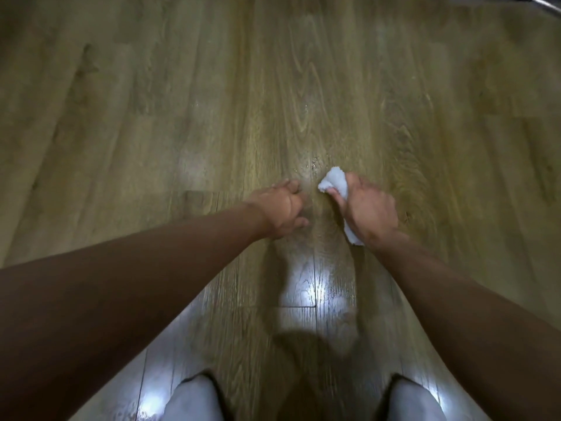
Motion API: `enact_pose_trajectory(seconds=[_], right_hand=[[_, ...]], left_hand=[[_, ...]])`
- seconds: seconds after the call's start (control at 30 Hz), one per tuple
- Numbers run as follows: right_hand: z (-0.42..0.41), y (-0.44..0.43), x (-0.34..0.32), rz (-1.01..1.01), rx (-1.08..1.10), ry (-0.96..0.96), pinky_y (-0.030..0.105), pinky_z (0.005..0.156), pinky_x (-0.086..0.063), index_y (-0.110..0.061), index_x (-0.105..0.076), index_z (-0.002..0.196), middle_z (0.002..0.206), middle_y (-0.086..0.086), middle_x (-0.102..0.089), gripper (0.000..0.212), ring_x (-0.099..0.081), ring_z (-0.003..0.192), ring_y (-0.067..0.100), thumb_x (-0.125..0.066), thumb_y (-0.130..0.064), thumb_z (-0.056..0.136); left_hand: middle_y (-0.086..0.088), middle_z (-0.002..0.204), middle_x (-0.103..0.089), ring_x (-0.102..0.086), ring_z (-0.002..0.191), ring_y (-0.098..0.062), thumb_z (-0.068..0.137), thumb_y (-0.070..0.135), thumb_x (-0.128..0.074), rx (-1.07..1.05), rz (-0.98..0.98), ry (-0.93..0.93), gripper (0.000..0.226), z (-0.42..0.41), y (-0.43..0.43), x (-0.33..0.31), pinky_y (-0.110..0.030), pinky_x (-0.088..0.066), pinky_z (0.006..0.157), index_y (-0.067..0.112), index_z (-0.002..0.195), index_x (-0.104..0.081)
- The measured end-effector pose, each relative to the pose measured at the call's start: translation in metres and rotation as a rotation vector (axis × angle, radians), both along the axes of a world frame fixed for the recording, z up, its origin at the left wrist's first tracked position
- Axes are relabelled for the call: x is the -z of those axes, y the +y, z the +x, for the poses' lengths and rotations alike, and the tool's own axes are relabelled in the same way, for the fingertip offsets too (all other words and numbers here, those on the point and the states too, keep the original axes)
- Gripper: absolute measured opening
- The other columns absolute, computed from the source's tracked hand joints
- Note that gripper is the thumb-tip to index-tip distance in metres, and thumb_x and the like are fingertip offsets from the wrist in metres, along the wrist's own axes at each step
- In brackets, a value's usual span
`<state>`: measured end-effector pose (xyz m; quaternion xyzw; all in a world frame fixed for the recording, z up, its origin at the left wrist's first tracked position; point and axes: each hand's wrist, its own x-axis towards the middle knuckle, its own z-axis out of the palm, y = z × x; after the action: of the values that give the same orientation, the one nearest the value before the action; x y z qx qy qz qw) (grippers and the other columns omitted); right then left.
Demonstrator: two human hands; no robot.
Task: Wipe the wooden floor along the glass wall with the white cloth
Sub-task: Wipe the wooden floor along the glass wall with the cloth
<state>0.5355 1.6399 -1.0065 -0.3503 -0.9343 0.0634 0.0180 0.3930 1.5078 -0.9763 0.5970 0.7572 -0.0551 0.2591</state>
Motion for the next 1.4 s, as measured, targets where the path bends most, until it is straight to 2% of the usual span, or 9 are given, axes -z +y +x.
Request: enact_pose_trajectory(seconds=[0.23, 0.43, 0.57, 0.7, 0.87, 1.0, 1.1, 1.23, 1.4], right_hand=[[-0.017, 0.010, -0.008, 0.016, 0.027, 0.042, 0.034, 0.062, -0.035, -0.011, -0.058, 0.099, 0.084, 0.014, -0.068, 0.063, -0.064, 0.077, 0.034, -0.027, -0.065, 0.093], [0.017, -0.028, -0.001, 0.082, -0.228, 0.029, 0.039, 0.080, -0.037, -0.027, -0.052, 0.119, 0.114, 0.000, -0.061, 0.041, -0.054, 0.102, 0.024, -0.041, -0.055, 0.090], [0.038, 0.000, 0.003, 0.018, -0.070, 0.009, 0.042, 0.088, -0.034, -0.027, -0.047, 0.129, 0.131, 0.002, -0.055, 0.046, -0.050, 0.114, 0.026, -0.040, -0.054, 0.093], [-0.024, 0.015, 0.000, -0.062, 0.159, 0.061, 0.045, 0.094, -0.034, -0.012, -0.043, 0.126, 0.126, 0.013, -0.054, 0.046, -0.052, 0.112, 0.032, -0.039, -0.047, 0.097], [-0.039, -0.038, 0.004, -0.102, -0.144, 0.147, 0.044, 0.101, -0.028, -0.012, -0.050, 0.127, 0.143, 0.011, -0.042, 0.037, -0.038, 0.130, 0.028, -0.050, -0.026, 0.092], [0.026, -0.031, 0.003, -0.007, -0.238, 0.112, 0.040, 0.083, -0.036, -0.026, -0.050, 0.130, 0.131, -0.001, -0.055, 0.041, -0.053, 0.112, 0.024, -0.055, -0.033, 0.090], [0.017, 0.015, 0.005, -0.054, -0.091, 0.109, 0.046, 0.090, -0.039, -0.018, -0.049, 0.133, 0.131, 0.010, -0.055, 0.042, -0.053, 0.114, 0.034, -0.054, -0.024, 0.091], [-0.051, 0.025, -0.003, -0.086, 0.164, 0.134, 0.043, 0.095, -0.035, -0.017, -0.047, 0.128, 0.131, 0.011, -0.050, 0.039, -0.046, 0.119, 0.033, -0.050, -0.027, 0.091], [-0.035, -0.036, 0.003, -0.120, -0.217, 0.177, 0.038, 0.094, -0.033, -0.017, -0.050, 0.130, 0.131, 0.004, -0.053, 0.043, -0.051, 0.114, 0.026, -0.052, -0.034, 0.091]], left_hand=[[-0.009, 0.161, 0.002, -0.003, 0.148, -0.024, 0.098, 0.048, -0.039, 0.008, -0.025, 0.027, 0.075, -0.004, -0.006, -0.001, -0.037, -0.014, 0.118, 0.008, 0.152, -0.006], [-0.011, 0.161, -0.003, -0.006, 0.148, -0.025, 0.098, 0.046, -0.040, -0.020, -0.027, 0.012, 0.072, -0.007, -0.007, -0.003, -0.039, -0.018, 0.119, 0.009, 0.152, -0.011], [-0.008, 0.161, 0.000, -0.004, 0.148, -0.023, 0.098, 0.047, -0.039, -0.013, -0.038, 0.032, 0.073, -0.012, -0.018, -0.001, -0.037, -0.017, 0.118, 0.009, 0.152, -0.007], [-0.006, 0.161, 0.003, -0.002, 0.148, -0.020, 0.098, 0.047, -0.038, 0.002, -0.027, 0.045, 0.073, -0.017, -0.028, 0.001, -0.035, -0.014, 0.120, 0.011, 0.153, -0.005], [-0.009, 0.161, 0.000, -0.003, 0.148, -0.023, 0.099, 0.045, -0.037, 0.027, -0.019, 0.097, 0.070, -0.017, -0.031, 0.001, -0.035, -0.014, 0.120, 0.011, 0.153, -0.006], [-0.008, 0.161, 0.003, -0.001, 0.148, -0.022, 0.100, 0.043, -0.036, 0.026, -0.010, 0.095, 0.069, -0.018, -0.039, 0.005, -0.035, -0.014, 0.120, 0.012, 0.153, -0.005], [-0.011, 0.160, 0.009, 0.003, 0.148, -0.024, 0.100, 0.042, -0.034, 0.084, -0.020, 0.128, 0.071, -0.017, -0.045, 0.009, -0.036, -0.013, 0.121, 0.009, 0.152, 0.001], [-0.020, 0.159, 0.005, 0.000, 0.147, -0.032, 0.100, 0.045, -0.025, 0.198, -0.045, 0.262, 0.072, -0.015, -0.040, 0.008, -0.041, -0.017, 0.120, 0.002, 0.151, 0.002], [-0.011, 0.160, 0.007, 0.002, 0.148, -0.027, 0.095, 0.055, -0.036, 0.224, -0.095, 0.180, 0.084, -0.026, -0.042, 0.002, -0.037, -0.014, 0.120, 0.007, 0.152, 0.006]])
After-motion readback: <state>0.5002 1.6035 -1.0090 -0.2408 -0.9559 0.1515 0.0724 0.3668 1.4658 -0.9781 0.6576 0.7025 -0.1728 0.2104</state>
